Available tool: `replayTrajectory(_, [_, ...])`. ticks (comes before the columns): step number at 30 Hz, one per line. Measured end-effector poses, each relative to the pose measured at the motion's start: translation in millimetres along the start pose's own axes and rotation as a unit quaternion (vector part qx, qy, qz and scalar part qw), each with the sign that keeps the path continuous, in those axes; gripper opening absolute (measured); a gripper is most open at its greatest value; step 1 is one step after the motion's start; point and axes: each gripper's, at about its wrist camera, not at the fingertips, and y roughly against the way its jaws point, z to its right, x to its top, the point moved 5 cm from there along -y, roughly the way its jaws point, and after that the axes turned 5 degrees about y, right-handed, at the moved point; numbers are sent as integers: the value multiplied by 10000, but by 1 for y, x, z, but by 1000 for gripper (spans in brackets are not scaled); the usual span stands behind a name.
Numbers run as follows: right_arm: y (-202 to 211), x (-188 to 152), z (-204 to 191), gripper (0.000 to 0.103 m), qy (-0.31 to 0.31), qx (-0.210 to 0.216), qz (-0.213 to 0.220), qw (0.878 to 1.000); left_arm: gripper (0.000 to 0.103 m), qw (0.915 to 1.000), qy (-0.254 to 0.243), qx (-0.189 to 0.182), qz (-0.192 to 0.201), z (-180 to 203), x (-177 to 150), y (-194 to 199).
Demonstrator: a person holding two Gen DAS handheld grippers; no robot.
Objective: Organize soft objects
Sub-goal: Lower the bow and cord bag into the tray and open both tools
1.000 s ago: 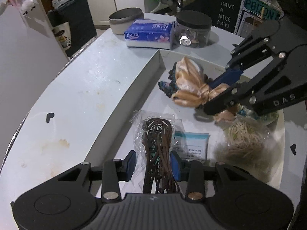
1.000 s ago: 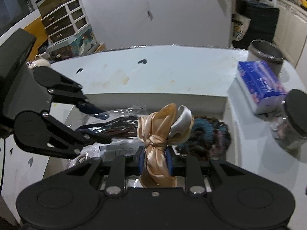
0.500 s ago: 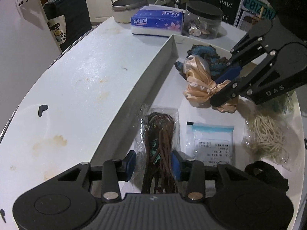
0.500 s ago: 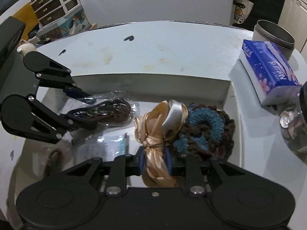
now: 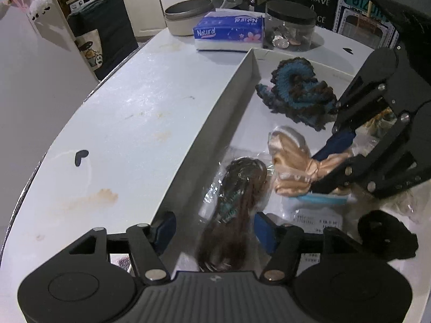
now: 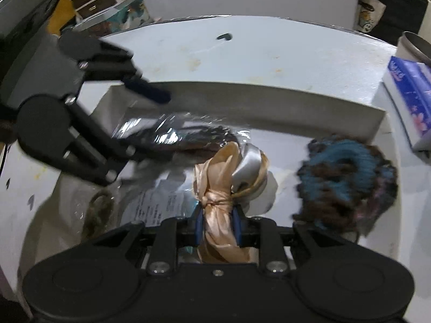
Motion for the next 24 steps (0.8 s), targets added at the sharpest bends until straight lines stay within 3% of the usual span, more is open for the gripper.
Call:
replayTrajectory(5, [9, 0, 14, 26, -327, -128, 131, 9993, 70, 9999, 41, 101, 77, 0, -1, 10])
replayTrajectory(10, [25, 3, 32, 46, -612, -267, 342, 9972, 73, 9986, 421, 19, 330, 8, 8, 28])
replayTrajectory(14, [45, 5, 35, 56, -636, -179, 568, 9962, 79, 9958, 745, 89, 522, 16, 13, 45])
replayTrajectory(19, [76, 7, 34, 63, -573, -181, 907, 9941, 91, 9887, 1219, 312, 817, 31, 15, 74])
replayTrajectory(24, [104, 6, 29, 73, -365, -285, 1204, 9916, 96, 9730, 1897, 620, 1157, 43, 9, 107])
